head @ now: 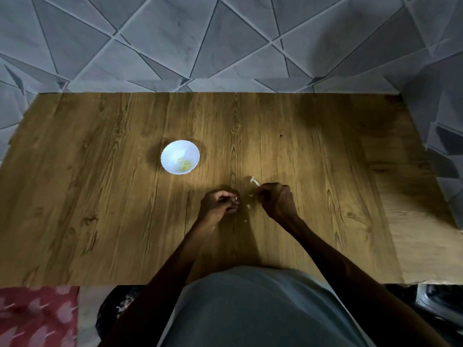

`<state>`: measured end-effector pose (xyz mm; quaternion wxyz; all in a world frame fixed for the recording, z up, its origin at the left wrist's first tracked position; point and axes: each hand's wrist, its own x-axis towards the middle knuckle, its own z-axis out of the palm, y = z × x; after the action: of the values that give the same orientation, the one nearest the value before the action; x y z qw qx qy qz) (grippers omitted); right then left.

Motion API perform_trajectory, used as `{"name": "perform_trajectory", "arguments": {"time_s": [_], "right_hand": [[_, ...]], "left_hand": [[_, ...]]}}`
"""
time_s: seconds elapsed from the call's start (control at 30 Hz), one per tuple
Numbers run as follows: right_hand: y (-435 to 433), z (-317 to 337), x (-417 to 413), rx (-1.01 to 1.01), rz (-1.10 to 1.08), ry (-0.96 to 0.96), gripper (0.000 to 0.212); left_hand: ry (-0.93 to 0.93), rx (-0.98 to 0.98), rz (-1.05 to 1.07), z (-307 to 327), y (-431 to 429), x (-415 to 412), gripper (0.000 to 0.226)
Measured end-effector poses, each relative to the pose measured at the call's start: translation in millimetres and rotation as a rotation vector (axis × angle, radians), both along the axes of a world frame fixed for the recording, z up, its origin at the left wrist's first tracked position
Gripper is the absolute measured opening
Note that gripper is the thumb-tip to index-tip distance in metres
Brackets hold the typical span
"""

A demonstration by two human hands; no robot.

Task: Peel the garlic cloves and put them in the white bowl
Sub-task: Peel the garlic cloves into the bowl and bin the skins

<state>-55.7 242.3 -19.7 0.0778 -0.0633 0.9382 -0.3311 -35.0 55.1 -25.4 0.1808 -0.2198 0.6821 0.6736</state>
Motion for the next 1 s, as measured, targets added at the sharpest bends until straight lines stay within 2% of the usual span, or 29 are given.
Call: {"name": "perform_trajectory", "arguments": {"time_s": [0.1,0.17,0.37,0.5,0.63,0.73,0.87,1.0], "right_hand": [[-1.3,3.0,4.6,-0.014,0.261,-0.016,0.011],[-5.4,-0.5,11.7,0.047,0.380,-0.066,0.010],[-14.2,-12.7,28.2,0.232,0.479,-0.020,0.016],[-15.3,-15.7,24.2,0.212,0.459,-0.011,0.020],[-33.5,-7.1,-4.8,0.066,0.272,0.003,0.010],[-53.7,-6.5,-28.6,0.065,0.179,0.018,0.012],[-68.2,-9.8,-46.5,0.081,0.205,-0.027,0.019],[-64.8,-7.1,-45.2,0.053,0.198,-0.002,0.016]], "left_hand": [[-0.007,-0.023,-0.002,-2.4,0.0,-2.3,0.016],[-0.003,-0.047,-0.012,-3.7,-1.8,-2.0,0.017],[0.002,-0.010,-0.003,-6.6,-12.7,5.0,0.011],[-0.005,0.011,0.045,-6.4,-15.2,6.8,0.014],[0.010,-0.026,0.089,-4.9,-18.5,6.1,0.013],[0.007,-0.053,0.119,-5.8,-21.5,5.5,0.015],[0.007,-0.046,0.124,-2.6,-23.4,5.9,0.016],[0.002,-0.016,0.138,-0.5,-20.1,4.5,0.014]]}}
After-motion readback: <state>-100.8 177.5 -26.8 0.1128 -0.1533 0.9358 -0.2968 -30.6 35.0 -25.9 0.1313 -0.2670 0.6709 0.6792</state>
